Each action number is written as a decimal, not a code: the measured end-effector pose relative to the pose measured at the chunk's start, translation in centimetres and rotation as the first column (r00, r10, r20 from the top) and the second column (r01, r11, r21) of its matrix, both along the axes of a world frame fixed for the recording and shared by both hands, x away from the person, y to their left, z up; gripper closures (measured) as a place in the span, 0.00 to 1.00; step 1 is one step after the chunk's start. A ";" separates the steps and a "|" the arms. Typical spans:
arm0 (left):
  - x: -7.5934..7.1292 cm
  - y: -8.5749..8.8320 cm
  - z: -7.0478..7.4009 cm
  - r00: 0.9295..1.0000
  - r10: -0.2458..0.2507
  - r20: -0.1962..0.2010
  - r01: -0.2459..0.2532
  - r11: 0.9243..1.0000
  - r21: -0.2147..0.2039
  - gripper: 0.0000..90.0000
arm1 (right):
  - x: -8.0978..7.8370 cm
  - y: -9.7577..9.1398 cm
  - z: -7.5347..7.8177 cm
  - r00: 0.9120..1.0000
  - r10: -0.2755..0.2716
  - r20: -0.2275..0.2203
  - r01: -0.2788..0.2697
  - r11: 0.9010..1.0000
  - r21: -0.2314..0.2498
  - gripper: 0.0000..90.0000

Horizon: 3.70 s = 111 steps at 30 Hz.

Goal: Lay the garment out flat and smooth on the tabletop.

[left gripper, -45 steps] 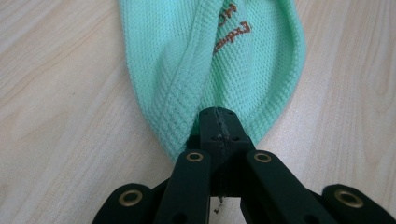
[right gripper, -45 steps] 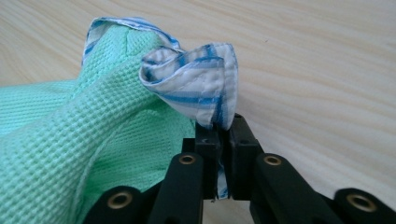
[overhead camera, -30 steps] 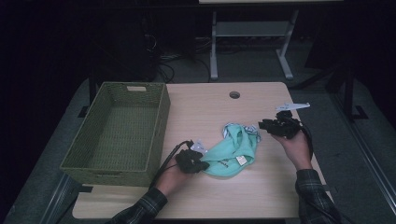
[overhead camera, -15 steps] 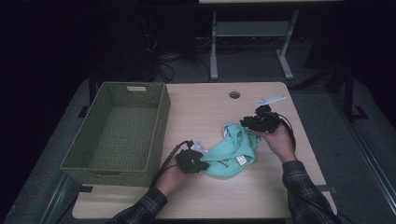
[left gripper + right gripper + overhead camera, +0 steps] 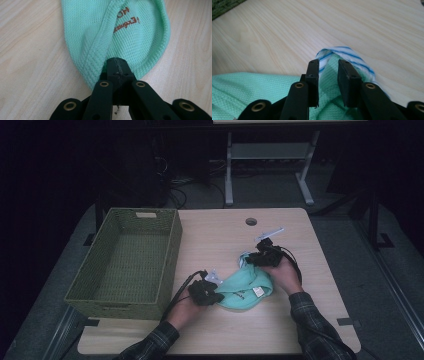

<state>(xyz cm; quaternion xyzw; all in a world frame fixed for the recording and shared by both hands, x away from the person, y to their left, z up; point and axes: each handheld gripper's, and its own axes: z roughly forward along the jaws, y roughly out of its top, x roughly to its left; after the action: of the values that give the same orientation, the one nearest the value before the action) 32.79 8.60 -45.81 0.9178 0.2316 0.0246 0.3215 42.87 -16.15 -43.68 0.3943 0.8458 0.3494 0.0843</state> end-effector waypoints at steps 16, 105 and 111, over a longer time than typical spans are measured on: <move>0.0 -0.1 0.0 1.000 0.000 -0.001 0.000 1.000 0.007 1.00 | 0.2 1.1 -1.6 1.000 -0.006 0.008 0.006 0.997 -0.078 0.92; 8.8 -3.6 1.1 0.994 0.080 0.073 -0.080 0.997 0.005 0.87 | -7.1 -5.8 -1.4 1.000 -0.007 0.019 0.006 0.998 0.069 0.99; 8.9 -3.4 0.8 0.996 0.069 0.064 -0.069 0.998 0.002 0.79 | -7.0 -4.4 -2.0 1.000 0.023 -0.002 -0.023 0.998 0.057 0.99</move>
<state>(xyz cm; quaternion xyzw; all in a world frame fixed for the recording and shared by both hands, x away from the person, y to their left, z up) 41.73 5.16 -44.96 0.9087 0.2529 0.0653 0.3256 35.83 -20.59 -45.64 0.3873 0.8401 0.3737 0.0680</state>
